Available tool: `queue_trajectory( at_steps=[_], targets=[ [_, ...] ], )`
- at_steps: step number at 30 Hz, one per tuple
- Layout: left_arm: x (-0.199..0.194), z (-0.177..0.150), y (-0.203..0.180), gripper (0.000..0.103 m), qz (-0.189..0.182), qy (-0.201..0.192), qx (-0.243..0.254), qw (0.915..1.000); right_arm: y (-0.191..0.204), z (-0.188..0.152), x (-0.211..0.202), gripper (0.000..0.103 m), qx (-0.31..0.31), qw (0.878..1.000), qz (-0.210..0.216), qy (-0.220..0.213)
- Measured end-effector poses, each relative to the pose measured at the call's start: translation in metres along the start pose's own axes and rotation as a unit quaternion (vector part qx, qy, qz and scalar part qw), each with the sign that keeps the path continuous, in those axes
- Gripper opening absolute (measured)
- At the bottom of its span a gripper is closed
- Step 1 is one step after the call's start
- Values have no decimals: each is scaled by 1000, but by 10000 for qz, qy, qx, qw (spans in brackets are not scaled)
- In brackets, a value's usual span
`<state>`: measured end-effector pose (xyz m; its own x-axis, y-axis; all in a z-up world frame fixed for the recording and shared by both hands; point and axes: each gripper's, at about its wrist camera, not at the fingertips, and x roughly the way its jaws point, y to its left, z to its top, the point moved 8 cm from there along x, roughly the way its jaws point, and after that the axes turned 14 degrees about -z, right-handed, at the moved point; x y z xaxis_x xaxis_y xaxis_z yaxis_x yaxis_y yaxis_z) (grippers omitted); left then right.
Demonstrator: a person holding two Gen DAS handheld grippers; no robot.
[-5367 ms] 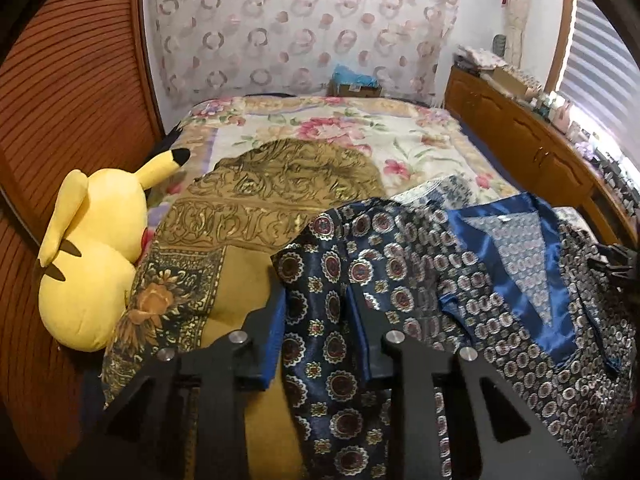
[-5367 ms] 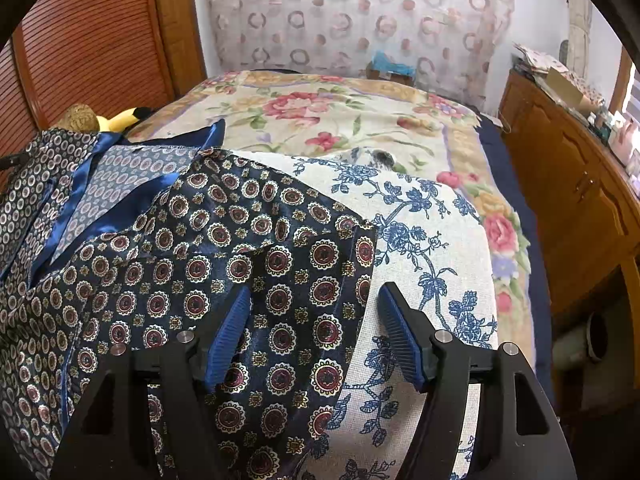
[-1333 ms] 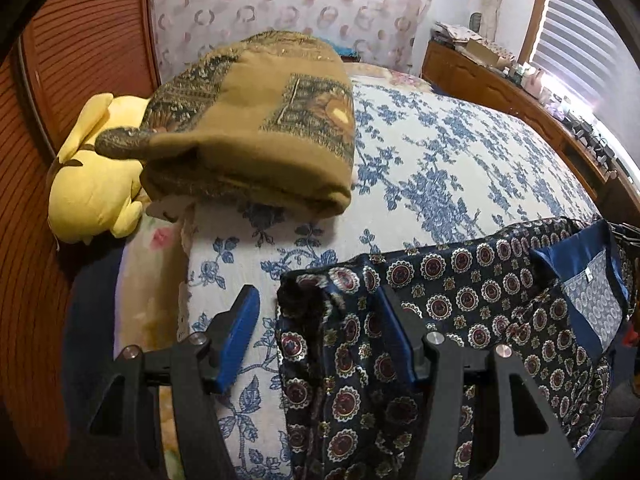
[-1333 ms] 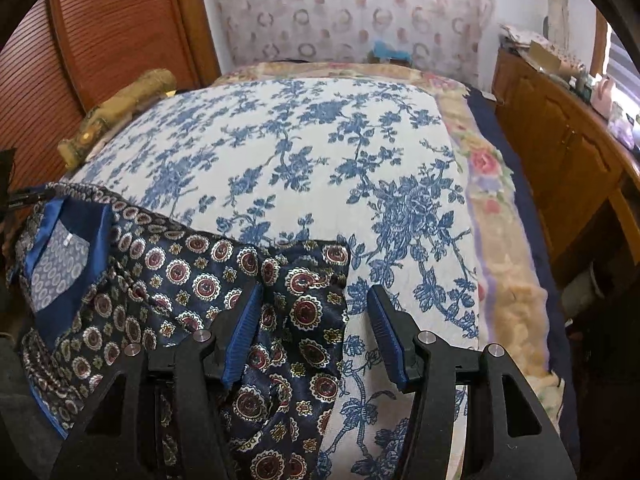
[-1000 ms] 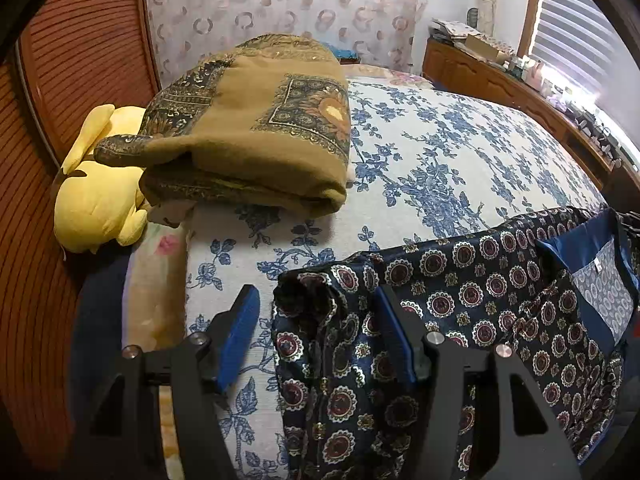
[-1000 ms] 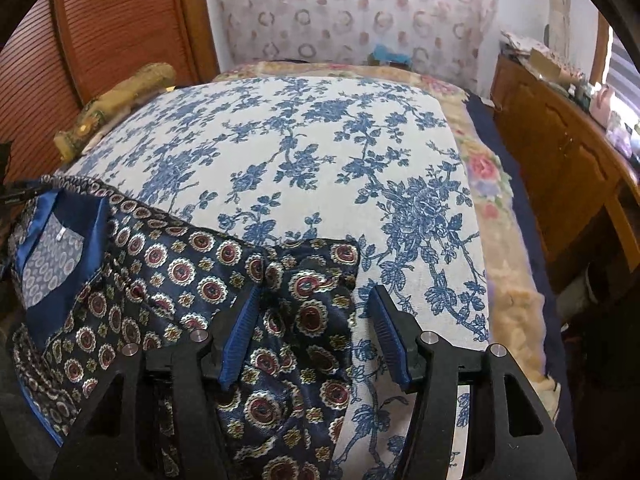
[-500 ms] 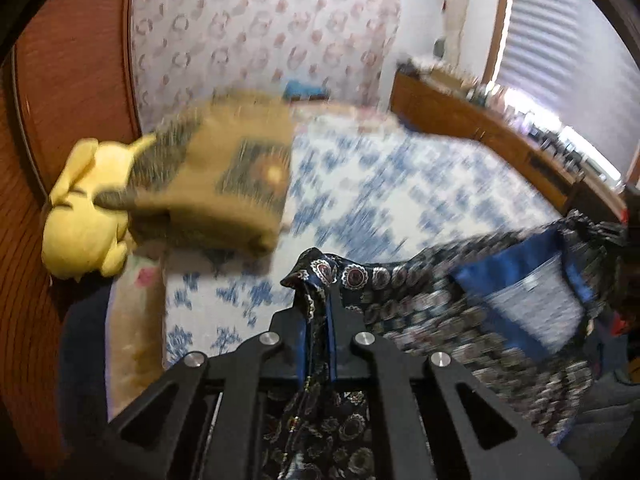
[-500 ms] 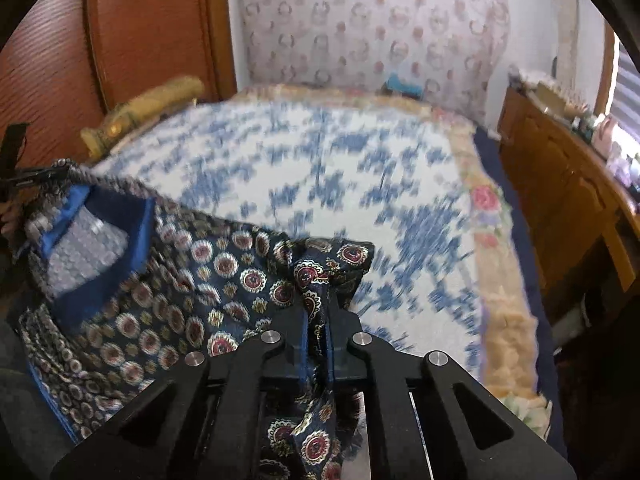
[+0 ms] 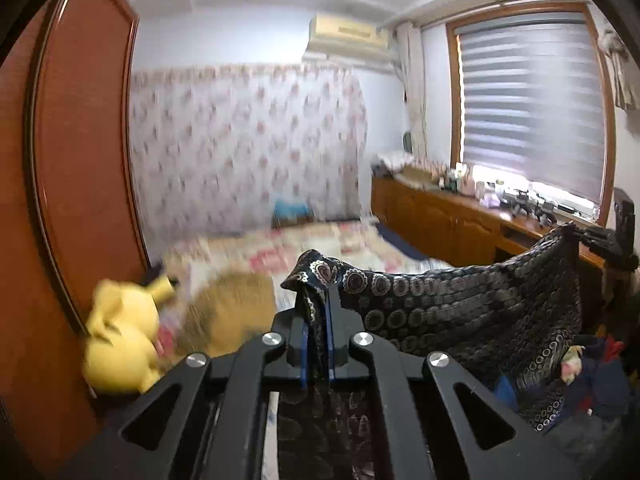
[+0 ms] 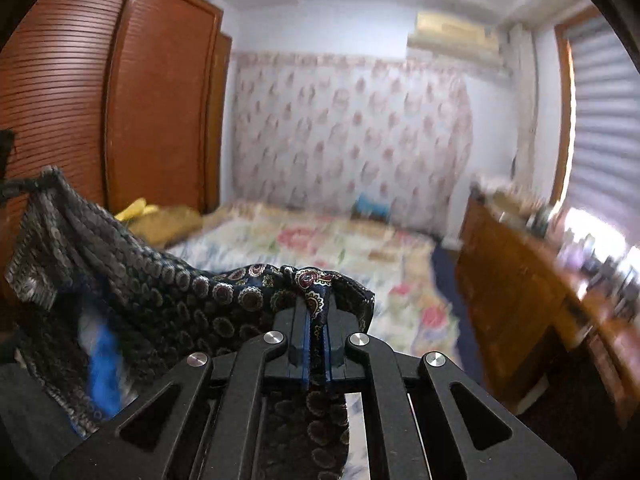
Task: Fold small clothes
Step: 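Lift the shirt with both grippers and fold it over toward the collar, then lower the folded shirt onto the bed with both grippers and release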
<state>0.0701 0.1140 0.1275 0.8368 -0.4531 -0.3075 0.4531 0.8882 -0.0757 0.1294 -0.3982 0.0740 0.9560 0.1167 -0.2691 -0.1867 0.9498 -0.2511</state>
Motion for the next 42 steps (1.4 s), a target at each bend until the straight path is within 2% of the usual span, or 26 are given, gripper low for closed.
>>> queue_trajectory(
  at_steps=[3, 6, 9, 11, 13, 14, 15, 16, 18, 20, 21, 22, 25, 27, 30, 35, 42],
  targets=[
    [4, 46, 11, 4, 136, -191, 166, 9996, -19, 56, -7, 1, -123, 9986, -198, -474],
    [35, 83, 34, 4, 394, -184, 221, 9988, -33, 112, 14, 1, -247, 9965, -369, -709],
    [87, 100, 64, 5, 607, -31, 56, 9981, -38, 146, 70, 1, -580, 9954, -579, -505],
    [130, 96, 86, 6, 785, 66, -10, 9969, -34, 145, 127, 2, -742, 9952, -622, -116],
    [180, 77, 104, 9, 882, 385, -14, 9954, -30, 123, 182, 2, -814, 9939, -616, 424],
    [212, 59, 118, 10, 802, 650, -69, 9946, -26, 106, 214, 4, -832, 9917, -685, 704],
    [230, 45, 119, 10, 715, 823, -149, 9939, -22, 83, 246, 13, -850, 9879, -783, 1033],
    [254, 23, 129, 11, 511, 1104, -332, 9920, -19, 57, 276, 17, -847, 9823, -912, 1396],
    [277, -8, 134, 18, 347, 1427, -581, 9874, -14, 13, 310, 22, -674, 9743, -1004, 1899],
    [284, -34, 136, 26, 334, 1592, -618, 9847, -7, -22, 323, 23, -516, 9712, -955, 2123],
    [283, -44, 134, 31, 310, 1633, -605, 9842, -2, -38, 324, 24, -493, 9711, -877, 2166],
    [278, -51, 129, 41, 301, 1655, -590, 9840, 3, -50, 321, 25, -494, 9714, -777, 2189],
    [266, -71, 113, 44, 151, 1747, -555, 9829, 16, -73, 309, 34, -539, 9714, -535, 2251],
    [257, -82, 100, 46, 27, 1801, -542, 9821, 21, -85, 294, 45, -473, 9726, -372, 2245],
    [239, -105, 79, 49, -127, 1887, -527, 9805, 33, -95, 264, 50, -328, 9747, -136, 2208],
    [228, -138, 58, 50, -300, 2026, -745, 9760, 37, -124, 245, 52, -133, 9705, 74, 2405],
    [238, -180, 36, 50, -290, 2445, -887, 9651, 15, -165, 243, 53, 324, 9577, -199, 2853]
  ],
)
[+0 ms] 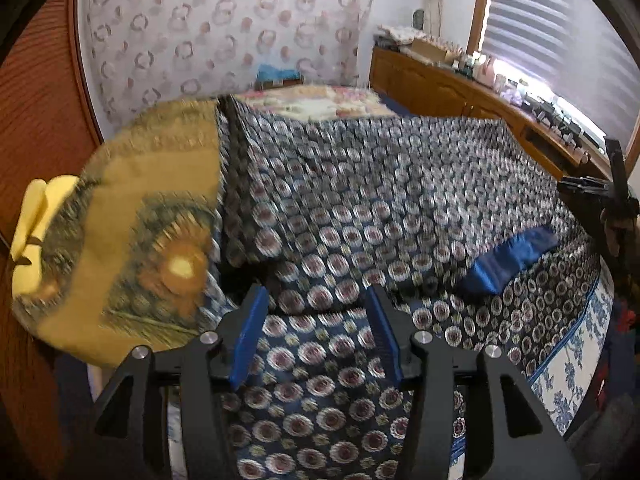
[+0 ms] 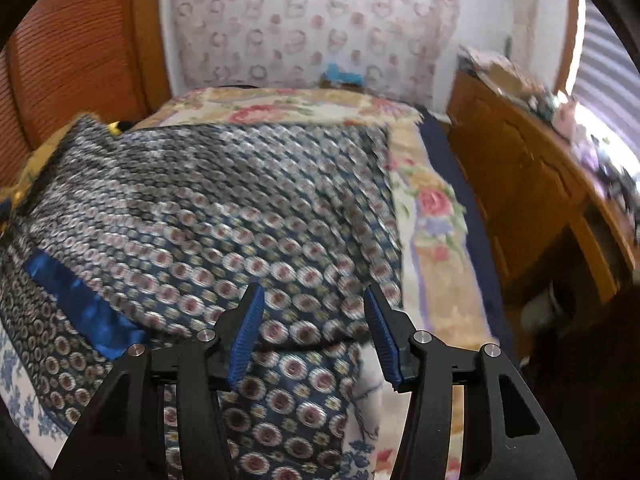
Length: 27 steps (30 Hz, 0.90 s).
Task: Fold small clothes
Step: 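Lower the folded shirt onto the bed with both grippers and release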
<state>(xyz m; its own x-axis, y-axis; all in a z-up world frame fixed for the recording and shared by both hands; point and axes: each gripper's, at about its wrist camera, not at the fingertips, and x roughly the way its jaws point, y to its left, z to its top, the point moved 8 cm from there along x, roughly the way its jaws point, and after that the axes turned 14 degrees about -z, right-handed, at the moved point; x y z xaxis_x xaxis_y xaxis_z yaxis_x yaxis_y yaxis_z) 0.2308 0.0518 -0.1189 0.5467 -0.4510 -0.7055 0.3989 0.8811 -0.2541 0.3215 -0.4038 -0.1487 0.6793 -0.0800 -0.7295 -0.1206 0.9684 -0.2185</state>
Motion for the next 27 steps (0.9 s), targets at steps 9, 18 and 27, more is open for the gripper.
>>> queue_trajectory(
  at_steps=[9, 18, 27],
  targets=[
    [28, -24, -6, 50, -4, 287, -42, 9996, 4, -16, -8, 61, 98, 9995, 304, 27],
    [31, -26, -11, 59, 187, 198, 177, 9995, -7, -23, 0, 63, 262, 9994, 176, 148],
    [33, -24, -12, 61, 186, 206, 186, 9994, -24, -21, 20, 63, 721, 9961, 169, 481]
  ],
)
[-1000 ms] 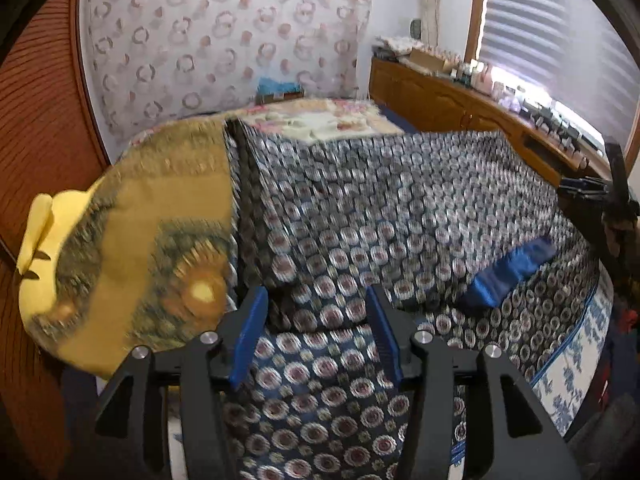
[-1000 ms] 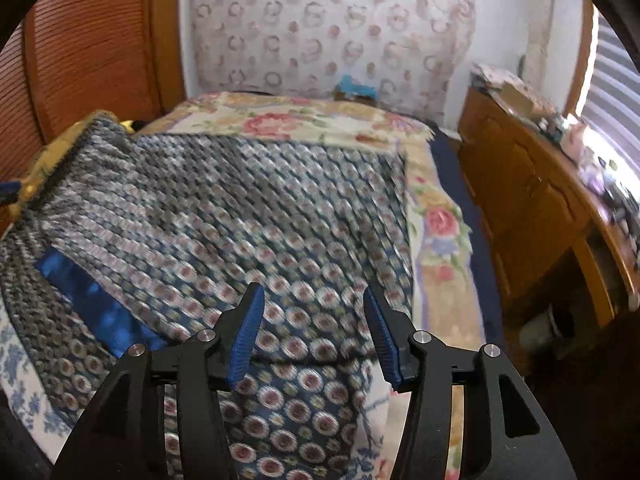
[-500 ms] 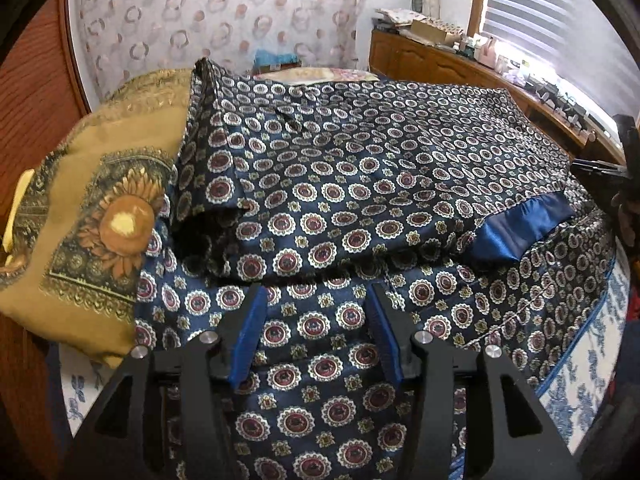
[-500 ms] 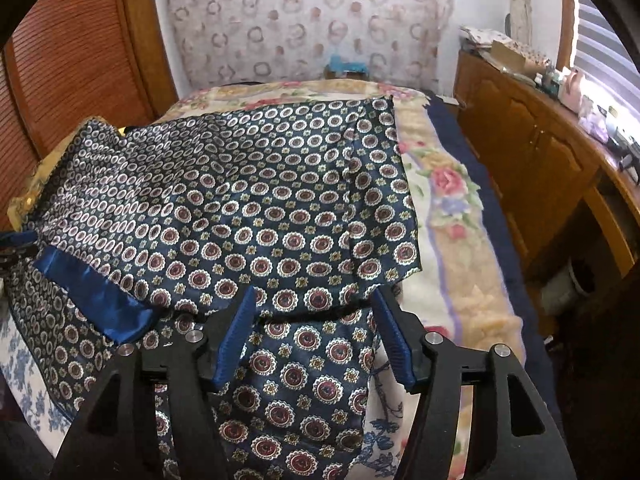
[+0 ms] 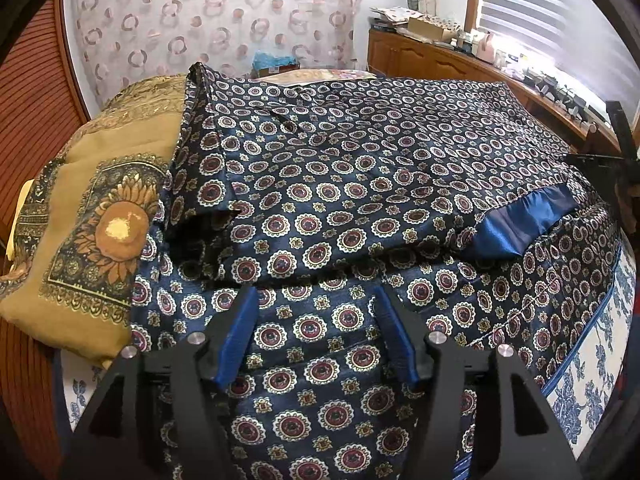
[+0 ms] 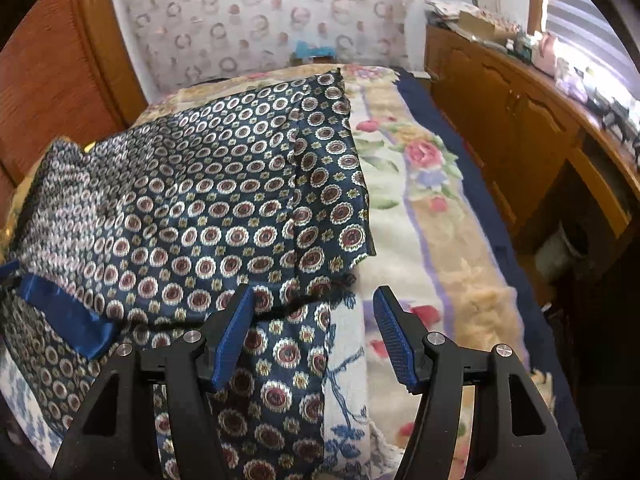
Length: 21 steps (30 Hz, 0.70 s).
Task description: Fold small clothes
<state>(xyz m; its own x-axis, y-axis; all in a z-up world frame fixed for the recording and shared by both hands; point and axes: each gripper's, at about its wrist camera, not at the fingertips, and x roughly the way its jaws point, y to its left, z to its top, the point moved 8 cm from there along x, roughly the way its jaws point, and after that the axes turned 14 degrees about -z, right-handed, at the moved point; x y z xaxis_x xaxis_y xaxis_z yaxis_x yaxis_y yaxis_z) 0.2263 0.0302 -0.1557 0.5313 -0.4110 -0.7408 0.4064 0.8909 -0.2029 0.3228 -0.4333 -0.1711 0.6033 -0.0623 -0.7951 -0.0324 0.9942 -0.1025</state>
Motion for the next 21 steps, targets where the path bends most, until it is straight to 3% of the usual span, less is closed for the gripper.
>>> queue_trajectory(
  at_steps=[4, 6, 8, 19, 21],
  targets=[
    [0, 0, 0, 61, 17, 1, 7, 10000, 4, 7, 3, 49, 40, 10000, 33, -8],
    [0, 0, 0, 61, 17, 2, 8, 10000, 9, 11, 5, 23, -8, 10000, 0, -19],
    [0, 0, 0, 62, 31, 4, 10, 10000, 15, 13, 4, 8, -153, 9998, -116, -100],
    [0, 0, 0, 62, 52, -15, -65, 10000, 21, 18, -5, 6, -163, 9967, -506, -606],
    [0, 0, 0, 62, 45, -18, -74, 10000, 17, 25, -8, 14, -29, 9971, -421, -639]
  ],
)
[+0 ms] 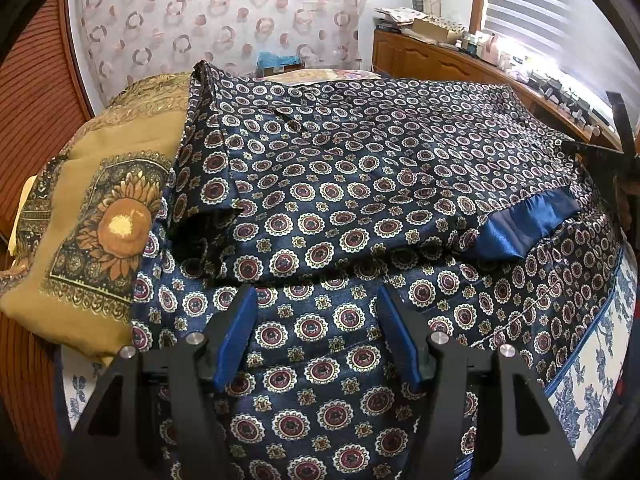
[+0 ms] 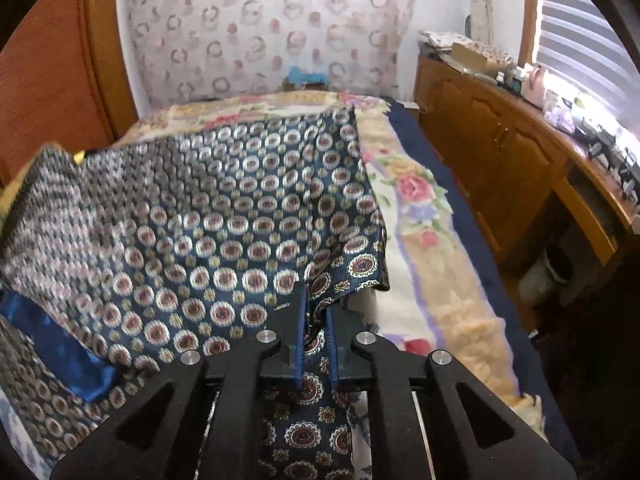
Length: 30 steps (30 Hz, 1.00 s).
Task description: Fold small clothes
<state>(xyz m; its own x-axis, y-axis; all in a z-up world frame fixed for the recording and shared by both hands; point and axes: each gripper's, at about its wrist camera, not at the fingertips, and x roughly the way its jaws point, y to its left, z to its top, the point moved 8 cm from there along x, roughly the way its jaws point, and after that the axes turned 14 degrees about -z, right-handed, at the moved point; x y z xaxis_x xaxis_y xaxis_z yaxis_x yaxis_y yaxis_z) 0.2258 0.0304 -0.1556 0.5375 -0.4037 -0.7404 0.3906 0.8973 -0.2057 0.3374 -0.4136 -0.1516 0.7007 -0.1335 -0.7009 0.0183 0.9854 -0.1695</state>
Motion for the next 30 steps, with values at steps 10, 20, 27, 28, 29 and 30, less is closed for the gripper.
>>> queue_trajectory(
  at_steps=[10, 20, 27, 28, 29, 30],
  targets=[
    [0, 0, 1, 62, 11, -1, -5, 10000, 10, 8, 15, 15, 92, 9988, 333, 336],
    [-44, 24, 21, 53, 366, -730, -134, 9966, 17, -8, 20, 10, -192, 9995, -6, 232],
    [-36, 44, 33, 46, 599, -662, 10, 9960, 16, -8, 22, 10, -162, 9996, -24, 248],
    [-34, 45, 31, 46, 629, -628, 81, 9960, 16, -8, 22, 10, -167, 9996, -25, 246],
    [-30, 47, 30, 45, 677, -566, 151, 9960, 16, -8, 22, 10, -167, 9996, -24, 246],
    [-26, 48, 30, 45, 736, -496, 194, 9959, 16, -8, 22, 10, -163, 9996, -20, 247]
  ],
)
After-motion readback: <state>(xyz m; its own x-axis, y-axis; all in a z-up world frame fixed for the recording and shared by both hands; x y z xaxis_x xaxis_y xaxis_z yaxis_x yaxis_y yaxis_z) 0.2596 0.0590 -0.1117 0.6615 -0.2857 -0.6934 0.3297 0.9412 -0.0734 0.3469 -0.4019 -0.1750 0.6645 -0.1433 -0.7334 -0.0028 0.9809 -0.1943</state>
